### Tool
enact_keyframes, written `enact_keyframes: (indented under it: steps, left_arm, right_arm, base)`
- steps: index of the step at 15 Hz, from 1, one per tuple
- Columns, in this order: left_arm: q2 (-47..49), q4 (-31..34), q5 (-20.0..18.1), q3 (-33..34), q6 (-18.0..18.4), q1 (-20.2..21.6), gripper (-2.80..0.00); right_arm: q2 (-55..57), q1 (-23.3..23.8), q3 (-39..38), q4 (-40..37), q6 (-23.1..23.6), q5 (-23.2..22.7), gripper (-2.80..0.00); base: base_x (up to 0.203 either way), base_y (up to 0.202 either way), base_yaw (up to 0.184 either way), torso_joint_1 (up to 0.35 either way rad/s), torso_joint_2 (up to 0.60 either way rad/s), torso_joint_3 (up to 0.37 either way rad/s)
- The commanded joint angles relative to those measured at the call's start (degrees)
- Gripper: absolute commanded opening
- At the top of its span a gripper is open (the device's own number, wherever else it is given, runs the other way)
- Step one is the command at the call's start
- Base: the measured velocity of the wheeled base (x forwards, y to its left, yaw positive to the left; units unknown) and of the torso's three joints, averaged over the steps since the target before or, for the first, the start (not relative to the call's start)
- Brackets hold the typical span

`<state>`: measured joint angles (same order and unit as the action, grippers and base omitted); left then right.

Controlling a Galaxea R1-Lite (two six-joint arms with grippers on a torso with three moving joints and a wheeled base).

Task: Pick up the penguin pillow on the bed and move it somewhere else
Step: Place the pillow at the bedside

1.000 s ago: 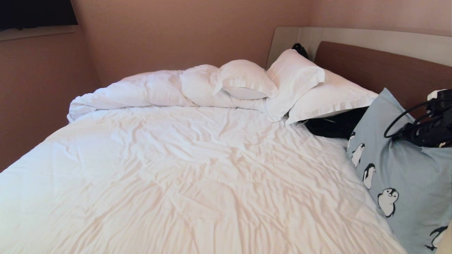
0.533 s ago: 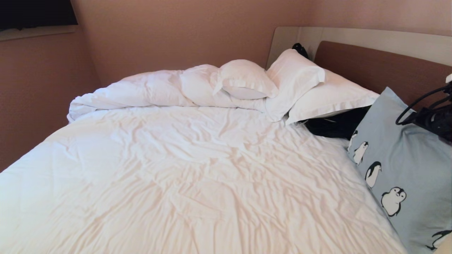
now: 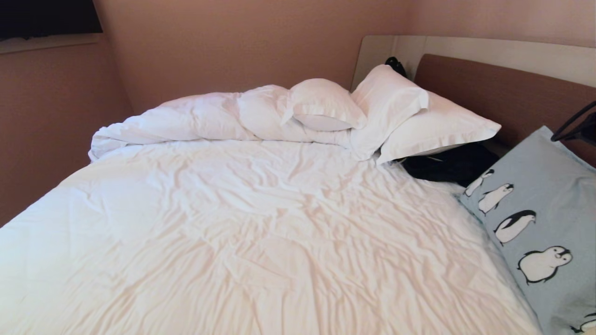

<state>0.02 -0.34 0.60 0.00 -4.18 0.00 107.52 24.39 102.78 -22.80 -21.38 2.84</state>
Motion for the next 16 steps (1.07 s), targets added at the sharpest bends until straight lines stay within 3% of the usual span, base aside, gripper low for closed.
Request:
enact_keyframes:
  steps: [1, 10, 15, 16]
  left_arm:
    - [0.0, 0.0, 0.0, 0.2, 0.0, 0.0, -2.8]
    - [0.0, 0.0, 0.0, 0.2, 0.0, 0.0, -2.8]
    - [0.0, 0.0, 0.0, 0.2, 0.0, 0.0, -2.8]
    - [0.0, 0.0, -0.1, 0.2, 0.0, 0.0, -2.8]
  right_arm:
    - [-4.7, -0.4, -2.3, -0.1, -0.1, -0.1, -2.8]
    - [-2.3, -2.8, -5.0, -0.3, 3.8, 0.8, -2.8]
    - [-5.0, -3.6, -7.8, -0.2, 11.8, 7.2, -2.8]
    - [-5.0, -5.0, -7.3, -0.2, 17.8, 9.0, -2.8]
  base:
    - [0.0, 0.0, 0.0, 0.0, 0.0, 0.0]
    - [0.0, 0.0, 0.0, 0.0, 0.0, 0.0]
    - [0.0, 0.0, 0.0, 0.0, 0.0, 0.0]
    - [0.0, 0.0, 0.0, 0.0, 0.0, 0.0]
